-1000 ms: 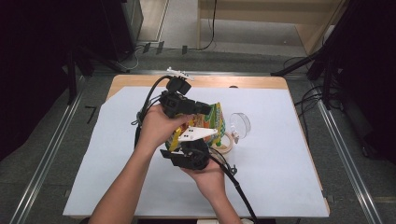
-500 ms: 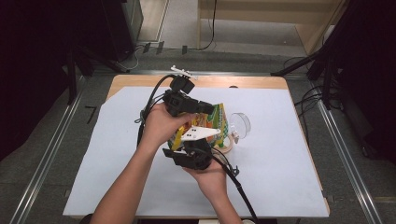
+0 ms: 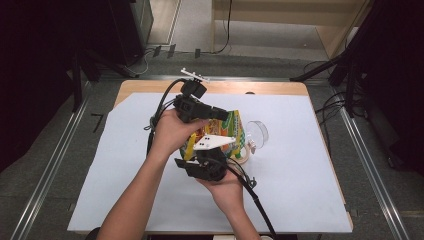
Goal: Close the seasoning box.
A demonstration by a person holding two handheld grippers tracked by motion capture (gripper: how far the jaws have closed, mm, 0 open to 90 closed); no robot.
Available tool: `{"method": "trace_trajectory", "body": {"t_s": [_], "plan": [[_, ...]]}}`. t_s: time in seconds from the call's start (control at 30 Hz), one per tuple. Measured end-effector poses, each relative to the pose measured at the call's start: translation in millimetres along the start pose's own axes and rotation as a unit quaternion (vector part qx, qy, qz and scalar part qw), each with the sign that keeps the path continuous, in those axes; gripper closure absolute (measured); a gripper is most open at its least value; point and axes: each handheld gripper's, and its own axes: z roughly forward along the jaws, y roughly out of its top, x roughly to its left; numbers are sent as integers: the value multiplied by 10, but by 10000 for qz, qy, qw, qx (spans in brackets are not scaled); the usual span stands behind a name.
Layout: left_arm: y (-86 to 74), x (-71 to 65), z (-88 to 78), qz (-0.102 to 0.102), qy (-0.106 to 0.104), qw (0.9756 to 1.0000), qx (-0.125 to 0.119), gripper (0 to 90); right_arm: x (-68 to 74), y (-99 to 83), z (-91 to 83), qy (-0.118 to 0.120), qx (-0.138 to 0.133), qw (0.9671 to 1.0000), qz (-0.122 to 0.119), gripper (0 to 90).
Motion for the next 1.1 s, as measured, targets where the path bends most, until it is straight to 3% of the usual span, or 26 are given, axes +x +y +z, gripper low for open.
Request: {"method": "trace_trajectory", "body": {"t_s": [1.1], "plan": [[-7,-7,24,23,3,10000,36,770,-17,-17,2,-14,39,10000,-24,702]]}}
